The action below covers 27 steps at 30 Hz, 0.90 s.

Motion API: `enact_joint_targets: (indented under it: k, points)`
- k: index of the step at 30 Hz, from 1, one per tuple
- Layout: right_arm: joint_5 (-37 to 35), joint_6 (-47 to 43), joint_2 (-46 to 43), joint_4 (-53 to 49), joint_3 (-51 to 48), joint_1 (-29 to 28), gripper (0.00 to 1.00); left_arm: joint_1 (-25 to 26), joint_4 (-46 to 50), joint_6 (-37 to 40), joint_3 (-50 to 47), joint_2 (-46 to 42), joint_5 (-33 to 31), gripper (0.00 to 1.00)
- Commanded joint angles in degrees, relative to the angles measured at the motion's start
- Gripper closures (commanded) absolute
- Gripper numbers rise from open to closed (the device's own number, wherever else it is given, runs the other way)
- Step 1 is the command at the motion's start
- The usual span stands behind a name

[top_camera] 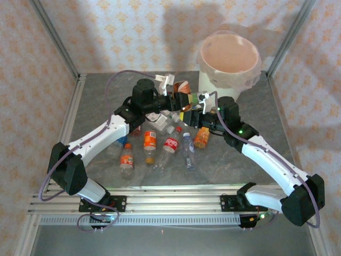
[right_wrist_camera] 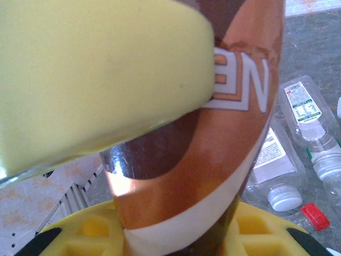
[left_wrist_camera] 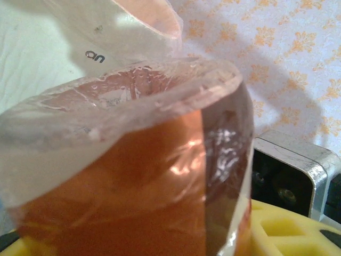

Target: Put the plastic bottles in the bin

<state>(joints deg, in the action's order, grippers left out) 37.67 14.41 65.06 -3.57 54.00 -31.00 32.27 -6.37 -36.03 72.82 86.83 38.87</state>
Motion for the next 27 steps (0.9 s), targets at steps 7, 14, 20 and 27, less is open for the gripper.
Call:
enact_joint_targets:
  k: [7, 14, 20, 27]
  points:
    - [-12.7, -3.9, -2.4, -5.8, 0.9, 0.1, 1.00, -0.2, 6.0, -1.0, 3.1, -3.5, -4.7, 0.00]
    - [-25.4, -5.8, -3.5, -10.1, 2.6, 0.7, 1.00, -0.7, 11.8, -0.4, -0.7, -11.0, -19.7, 0.00]
    - [-23.3, -8.2, 0.6, -10.8, 12.0, 5.0, 1.00, -0.8, 11.3, -0.8, -9.3, -15.8, -32.4, 0.00]
    - [-17.5, -10.8, 8.0, -10.0, 22.9, 12.0, 1.00, -1.0, 15.3, -2.2, -16.0, -21.3, -41.3, 0.00]
